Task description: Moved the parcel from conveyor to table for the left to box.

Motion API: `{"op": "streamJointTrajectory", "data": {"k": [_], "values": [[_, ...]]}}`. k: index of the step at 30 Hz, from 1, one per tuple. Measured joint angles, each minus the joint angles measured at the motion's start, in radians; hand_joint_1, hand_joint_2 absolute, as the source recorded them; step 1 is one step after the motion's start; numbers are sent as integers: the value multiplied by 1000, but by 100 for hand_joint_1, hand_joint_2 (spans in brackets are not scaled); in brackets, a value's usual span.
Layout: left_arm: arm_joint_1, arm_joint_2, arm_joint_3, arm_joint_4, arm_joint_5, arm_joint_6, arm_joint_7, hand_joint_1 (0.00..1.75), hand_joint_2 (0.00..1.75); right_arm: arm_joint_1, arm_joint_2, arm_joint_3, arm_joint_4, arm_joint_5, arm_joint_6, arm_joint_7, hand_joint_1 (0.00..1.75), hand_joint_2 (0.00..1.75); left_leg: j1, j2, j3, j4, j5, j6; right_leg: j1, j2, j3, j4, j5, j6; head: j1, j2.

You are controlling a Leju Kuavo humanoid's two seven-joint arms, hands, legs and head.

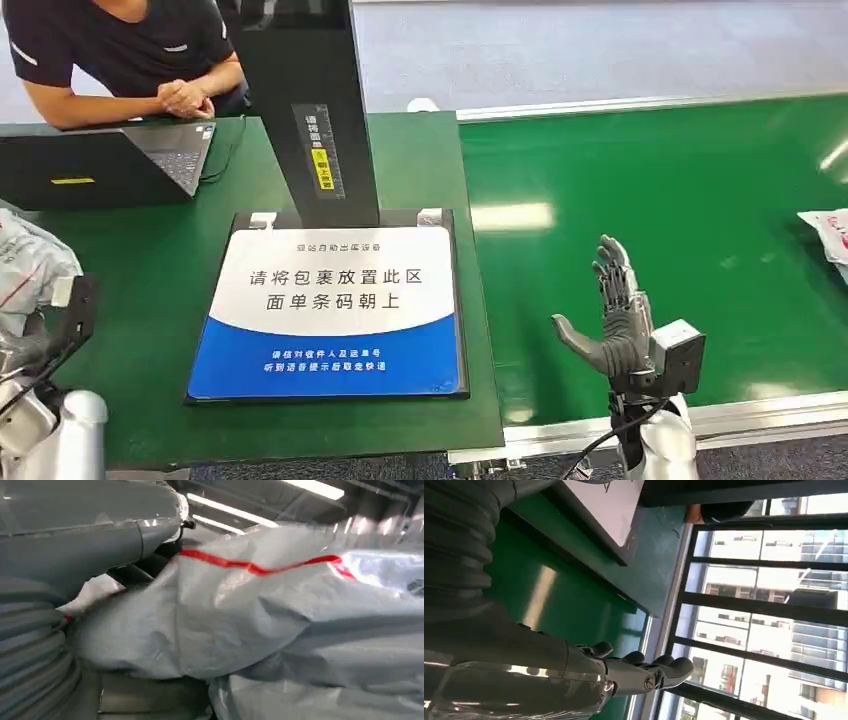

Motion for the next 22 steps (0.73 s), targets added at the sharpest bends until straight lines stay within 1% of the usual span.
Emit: {"op": "streamJointTrajectory", "data": {"k": [4, 8, 10, 14, 15, 19, 20, 22], "values": [[-2, -16, 62, -54, 14, 0, -70, 0, 175, 0, 4, 2, 3, 5, 0, 0, 0, 175, 0, 0, 0, 0, 0, 0, 0, 0, 0, 0, 0, 0, -1, 0], [-12, -44, 111, -108, 40, 0, -176, 0, 175, 0, 4, 4, 7, 6, 0, -1, 0, 175, 0, 0, 0, 0, 0, 0, 0, 0, 0, 0, 0, 0, 0, 0], [-21, -55, 127, -119, 45, 0, -192, 0, 175, 0, 4, 4, 8, 6, 0, -1, 0, 175, 0, 0, 0, 0, 0, 0, 0, 0, 0, 0, 0, 0, -1, 0], [-42, -73, 143, -123, 29, 0, -184, 0, 175, 0, 4, 4, 8, 6, 0, -3, 0, 175, 0, -1, 0, 0, 0, 0, 0, 0, 0, 0, 0, 0, 0, 0], [-46, -76, 143, -122, 29, 0, -181, 0, 0, 0, 4, 4, 8, 8, 0, -4, 0, 175, 0, -1, 0, 0, 0, 0, 0, 0, 0, 0, 0, 0, -1, 0], [-60, -82, 143, -111, 63, 0, -204, 0, 0, 0, 4, 4, 8, 13, 0, -4, 0, 175, 0, 0, 0, 0, 0, 0, 0, 0, 0, 0, 0, 0, 0, 0], [-61, -86, 143, -112, 87, 0, -233, 0, 0, 0, 5, 4, 8, 13, 0, -3, 0, 175, 0, 0, 0, 0, 0, 0, 0, 0, 0, 0, 0, 0, -1, 0], [-65, -110, 153, -132, 173, 0, -360, 0, 0, 1, 5, 4, 8, 13, 0, -3, 0, 175, 0, 0, 0, 0, 0, 0, 0, 0, 0, 0, 0, 0, 0, 0]]}}
